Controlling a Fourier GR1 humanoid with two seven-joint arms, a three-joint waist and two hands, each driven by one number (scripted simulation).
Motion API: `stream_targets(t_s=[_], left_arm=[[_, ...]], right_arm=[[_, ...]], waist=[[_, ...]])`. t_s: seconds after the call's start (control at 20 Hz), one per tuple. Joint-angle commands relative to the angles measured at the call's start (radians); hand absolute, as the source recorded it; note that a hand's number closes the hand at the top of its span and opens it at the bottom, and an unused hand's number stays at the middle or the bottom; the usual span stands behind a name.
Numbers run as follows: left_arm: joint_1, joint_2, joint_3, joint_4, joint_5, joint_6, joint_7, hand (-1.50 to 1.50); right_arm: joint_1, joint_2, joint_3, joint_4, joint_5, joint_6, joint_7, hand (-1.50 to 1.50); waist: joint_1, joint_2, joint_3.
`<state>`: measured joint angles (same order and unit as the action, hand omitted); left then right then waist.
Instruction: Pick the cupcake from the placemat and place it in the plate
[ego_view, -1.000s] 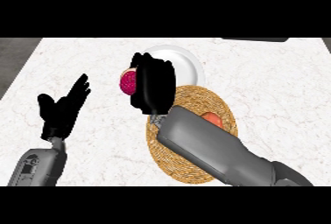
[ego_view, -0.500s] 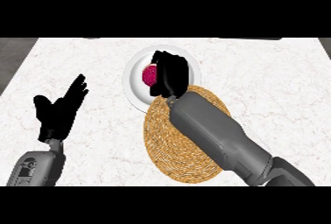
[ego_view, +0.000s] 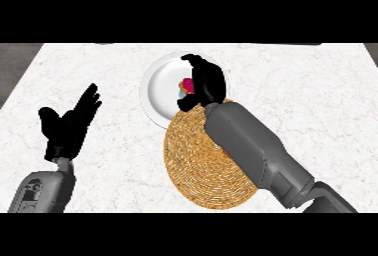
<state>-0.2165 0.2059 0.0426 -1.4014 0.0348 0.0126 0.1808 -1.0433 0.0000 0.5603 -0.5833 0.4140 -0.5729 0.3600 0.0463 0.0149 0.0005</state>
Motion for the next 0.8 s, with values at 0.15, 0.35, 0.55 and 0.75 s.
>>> stream_targets(t_s=[0.15, 0.35, 0.55, 0.75], left_arm=[[0.013, 0.007, 0.014, 0.018, 0.010, -0.022, -0.030, 0.00], [-0.035, -0.006, 0.006, 0.043, -0.012, 0.003, -0.009, 0.00], [0.027, 0.011, 0.026, 0.009, 0.006, -0.012, -0.017, 0.00], [0.057, 0.014, 0.014, 0.022, -0.015, -0.025, -0.066, 0.00]], right_arm=[[0.012, 0.000, -0.042, -0.149, -0.100, -0.124, -0.260, -1.50], [0.006, 0.000, -0.063, -0.242, -0.252, -0.113, -0.337, -1.50], [0.075, 0.000, -0.121, -0.334, -0.396, -0.077, -0.286, -1.50], [0.093, 0.000, -0.174, -0.337, -0.539, 0.054, -0.307, -1.50]], waist=[[-0.010, -0.006, 0.000], [-0.006, -0.003, 0.000], [-0.020, -0.013, 0.000], [-0.021, -0.010, 0.000]])
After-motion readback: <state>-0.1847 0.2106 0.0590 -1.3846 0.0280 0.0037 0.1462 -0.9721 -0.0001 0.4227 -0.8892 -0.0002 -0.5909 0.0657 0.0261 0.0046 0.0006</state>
